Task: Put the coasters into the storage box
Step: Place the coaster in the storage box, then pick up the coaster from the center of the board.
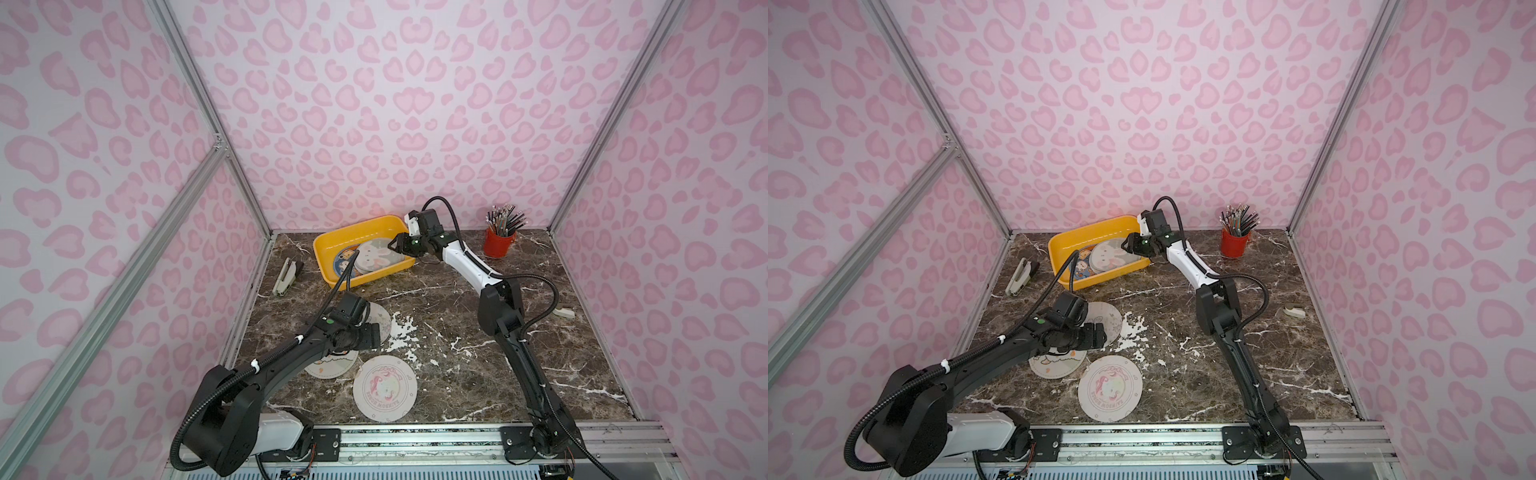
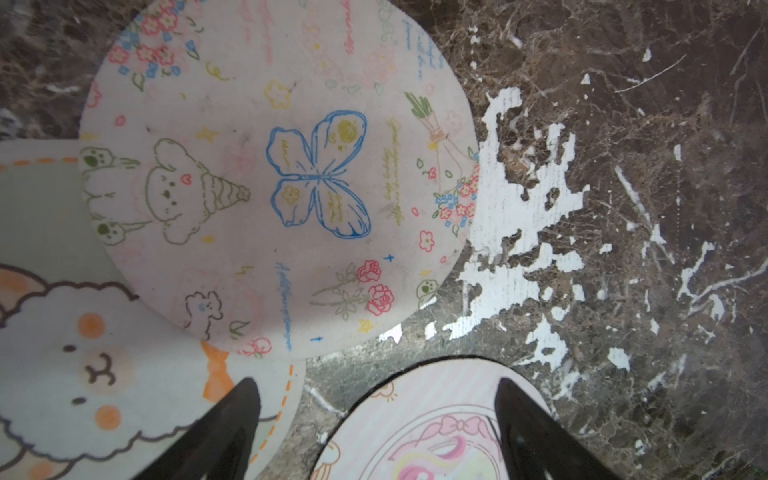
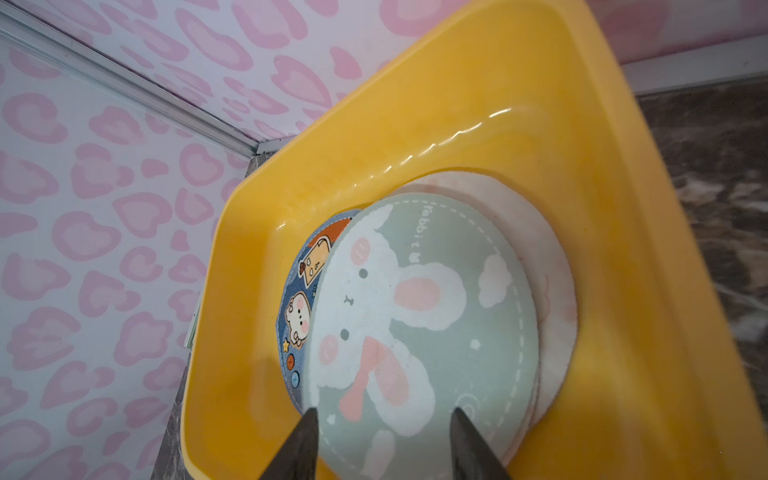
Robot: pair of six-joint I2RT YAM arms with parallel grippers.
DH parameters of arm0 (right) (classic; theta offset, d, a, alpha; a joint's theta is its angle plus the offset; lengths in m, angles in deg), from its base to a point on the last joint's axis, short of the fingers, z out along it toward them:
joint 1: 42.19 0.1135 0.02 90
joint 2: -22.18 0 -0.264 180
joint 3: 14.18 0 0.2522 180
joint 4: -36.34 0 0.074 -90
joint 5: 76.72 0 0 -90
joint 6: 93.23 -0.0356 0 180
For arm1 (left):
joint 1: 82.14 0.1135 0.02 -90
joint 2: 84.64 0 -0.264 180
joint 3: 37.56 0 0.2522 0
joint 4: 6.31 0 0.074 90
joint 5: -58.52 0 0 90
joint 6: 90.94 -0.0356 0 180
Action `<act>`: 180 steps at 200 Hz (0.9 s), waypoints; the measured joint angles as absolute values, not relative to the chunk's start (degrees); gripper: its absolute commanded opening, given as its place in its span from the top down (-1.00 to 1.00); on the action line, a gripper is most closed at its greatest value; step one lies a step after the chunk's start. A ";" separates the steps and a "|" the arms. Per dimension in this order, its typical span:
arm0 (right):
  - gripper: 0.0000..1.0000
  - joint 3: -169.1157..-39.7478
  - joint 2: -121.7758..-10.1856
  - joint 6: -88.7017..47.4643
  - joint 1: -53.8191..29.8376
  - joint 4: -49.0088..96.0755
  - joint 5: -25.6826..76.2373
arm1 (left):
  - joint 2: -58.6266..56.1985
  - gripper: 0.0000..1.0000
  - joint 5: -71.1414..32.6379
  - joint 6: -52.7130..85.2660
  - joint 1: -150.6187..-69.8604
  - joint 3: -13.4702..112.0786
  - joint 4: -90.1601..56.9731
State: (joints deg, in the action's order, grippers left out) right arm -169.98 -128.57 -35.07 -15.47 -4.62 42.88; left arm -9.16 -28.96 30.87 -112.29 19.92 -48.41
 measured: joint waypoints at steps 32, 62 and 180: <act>-0.16 -165.28 -124.99 -34.46 -15.45 -5.49 40.65 | -10.17 -0.83 -29.77 30.93 -112.29 20.08 -49.90; -0.19 -157.19 -119.24 -33.43 -15.39 -5.60 40.37 | -13.03 -0.83 -30.42 32.33 -112.31 20.14 -53.00; -0.62 -104.10 -85.14 -29.98 -10.18 4.54 43.80 | -21.51 -0.85 -28.06 49.19 -119.05 11.58 -64.85</act>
State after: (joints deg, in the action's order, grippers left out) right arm -104.10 -85.14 -29.98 -10.18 4.54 43.80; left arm -21.51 -28.06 49.19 -119.05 11.58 -64.85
